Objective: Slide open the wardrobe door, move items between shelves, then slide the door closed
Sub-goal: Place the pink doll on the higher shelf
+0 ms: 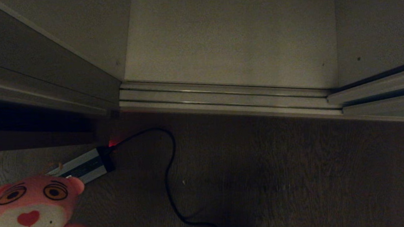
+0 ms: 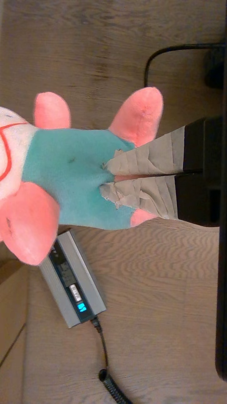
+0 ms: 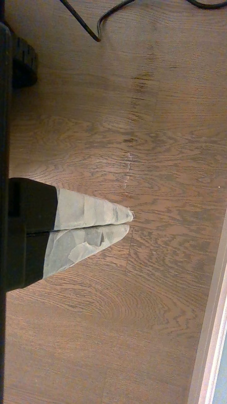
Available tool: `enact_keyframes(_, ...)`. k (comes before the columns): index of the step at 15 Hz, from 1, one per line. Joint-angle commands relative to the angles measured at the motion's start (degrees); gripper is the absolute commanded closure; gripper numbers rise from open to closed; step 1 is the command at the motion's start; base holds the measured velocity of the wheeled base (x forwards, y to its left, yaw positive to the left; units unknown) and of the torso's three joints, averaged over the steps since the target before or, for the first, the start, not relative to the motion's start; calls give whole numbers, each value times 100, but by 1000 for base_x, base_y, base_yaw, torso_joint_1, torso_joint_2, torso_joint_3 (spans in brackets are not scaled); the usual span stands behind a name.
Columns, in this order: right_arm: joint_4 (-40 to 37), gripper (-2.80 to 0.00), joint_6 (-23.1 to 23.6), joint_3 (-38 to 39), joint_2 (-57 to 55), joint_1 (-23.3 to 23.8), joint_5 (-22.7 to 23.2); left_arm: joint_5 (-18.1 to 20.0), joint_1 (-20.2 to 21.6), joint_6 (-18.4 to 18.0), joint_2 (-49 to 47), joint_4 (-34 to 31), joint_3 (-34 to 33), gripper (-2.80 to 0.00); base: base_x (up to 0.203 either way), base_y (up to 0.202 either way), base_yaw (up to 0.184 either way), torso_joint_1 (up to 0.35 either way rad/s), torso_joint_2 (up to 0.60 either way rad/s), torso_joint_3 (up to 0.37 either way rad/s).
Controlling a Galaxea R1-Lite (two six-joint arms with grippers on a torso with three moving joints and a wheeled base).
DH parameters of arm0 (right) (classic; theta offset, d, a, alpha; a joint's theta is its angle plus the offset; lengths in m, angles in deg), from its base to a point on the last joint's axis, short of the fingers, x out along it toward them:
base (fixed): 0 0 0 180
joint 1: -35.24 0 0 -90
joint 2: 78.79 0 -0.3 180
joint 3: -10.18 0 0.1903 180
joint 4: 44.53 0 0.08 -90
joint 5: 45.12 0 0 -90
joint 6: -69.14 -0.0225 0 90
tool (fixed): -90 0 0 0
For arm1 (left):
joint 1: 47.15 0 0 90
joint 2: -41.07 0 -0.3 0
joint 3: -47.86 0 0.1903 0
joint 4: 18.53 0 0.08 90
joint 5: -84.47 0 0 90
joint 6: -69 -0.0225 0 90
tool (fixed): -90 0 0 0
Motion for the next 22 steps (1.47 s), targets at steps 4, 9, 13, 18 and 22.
enact_keyframes(4, 0, 0, 1, 18, 9, 4, 4, -170, 0, -66, 76, -63, -72, 0, 0, 0, 0, 0, 0, 0)
enact_keyframes(9, 0, 0, 1, 18, 9, 4, 4, -401, 0, -92, 76, -313, -72, 0, 0, 0, 0, 0, 0, 0)
enact_keyframes(13, 0, 0, 9, 18, 9, 3, 4, -401, 0, -101, 76, -313, -72, 0, 0, 0, 0, 0, 0, 0)
enact_keyframes(18, 0, 0, 1, 18, 9, 0, 4, -383, 0, -224, 76, -322, -72, 0, 0, 0, 0, 0, 0, 0)
enact_keyframes(22, 0, 0, 1, 18, 9, 4, 4, -374, 0, -198, 76, -313, -72, 0, 0, 0, 0, 0, 0, 9)
